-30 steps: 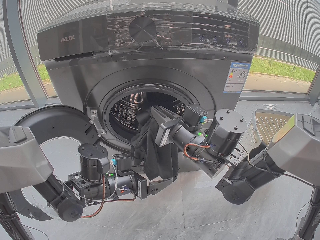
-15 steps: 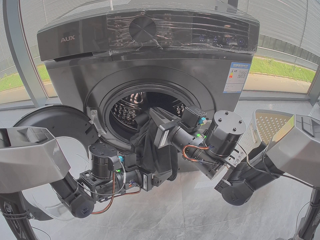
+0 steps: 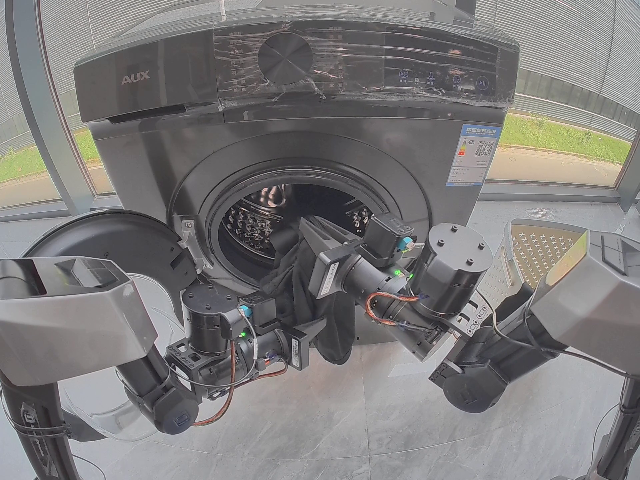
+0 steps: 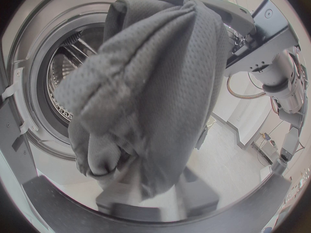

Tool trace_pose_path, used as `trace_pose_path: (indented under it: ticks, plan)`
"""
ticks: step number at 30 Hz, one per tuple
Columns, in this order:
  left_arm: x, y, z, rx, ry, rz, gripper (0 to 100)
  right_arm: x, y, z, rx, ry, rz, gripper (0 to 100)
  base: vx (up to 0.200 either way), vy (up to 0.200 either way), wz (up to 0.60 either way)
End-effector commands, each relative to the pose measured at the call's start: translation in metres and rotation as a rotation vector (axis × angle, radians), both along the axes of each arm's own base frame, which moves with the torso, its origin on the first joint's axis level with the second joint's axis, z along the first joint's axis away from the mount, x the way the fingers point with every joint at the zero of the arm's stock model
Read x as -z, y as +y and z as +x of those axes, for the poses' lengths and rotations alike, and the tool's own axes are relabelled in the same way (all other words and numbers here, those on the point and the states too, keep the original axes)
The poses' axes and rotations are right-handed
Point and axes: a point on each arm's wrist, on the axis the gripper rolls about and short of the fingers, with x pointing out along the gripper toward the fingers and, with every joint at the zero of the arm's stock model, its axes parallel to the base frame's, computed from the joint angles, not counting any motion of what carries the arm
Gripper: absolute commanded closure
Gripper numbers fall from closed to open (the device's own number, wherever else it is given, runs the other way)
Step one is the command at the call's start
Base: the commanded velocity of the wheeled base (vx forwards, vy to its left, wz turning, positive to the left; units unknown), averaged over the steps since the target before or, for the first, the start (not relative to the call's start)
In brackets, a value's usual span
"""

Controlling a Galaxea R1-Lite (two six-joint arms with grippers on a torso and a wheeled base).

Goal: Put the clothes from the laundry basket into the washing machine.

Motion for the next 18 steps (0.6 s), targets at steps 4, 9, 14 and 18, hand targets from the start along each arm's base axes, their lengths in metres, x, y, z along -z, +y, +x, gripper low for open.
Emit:
trace_pose_path:
  ticks: [4, 9, 14, 18]
  plan:
    - [-0.003, 0.000, 0.000, -0.001, -0.016, -0.010, 100, 0.002, -0.003, 0.002, 0.007, 0.005, -0.006, 100, 0.000, 0.000, 0.00]
    - [-0.006, -0.001, -0.004, 0.000, -0.052, -0.027, 100, 0.004, -0.004, 0.004, 0.013, 0.004, -0.005, 100, 0.000, 0.000, 0.00]
    - [-0.006, 0.001, -0.012, 0.011, -0.090, -0.028, 100, 0.009, -0.008, 0.004, 0.015, 0.010, -0.012, 100, 0.000, 0.000, 0.00]
    - [-0.007, 0.000, -0.019, 0.026, -0.117, -0.046, 100, 0.011, -0.009, 0.003, 0.011, 0.021, -0.017, 0, 0.000, 0.000, 0.00]
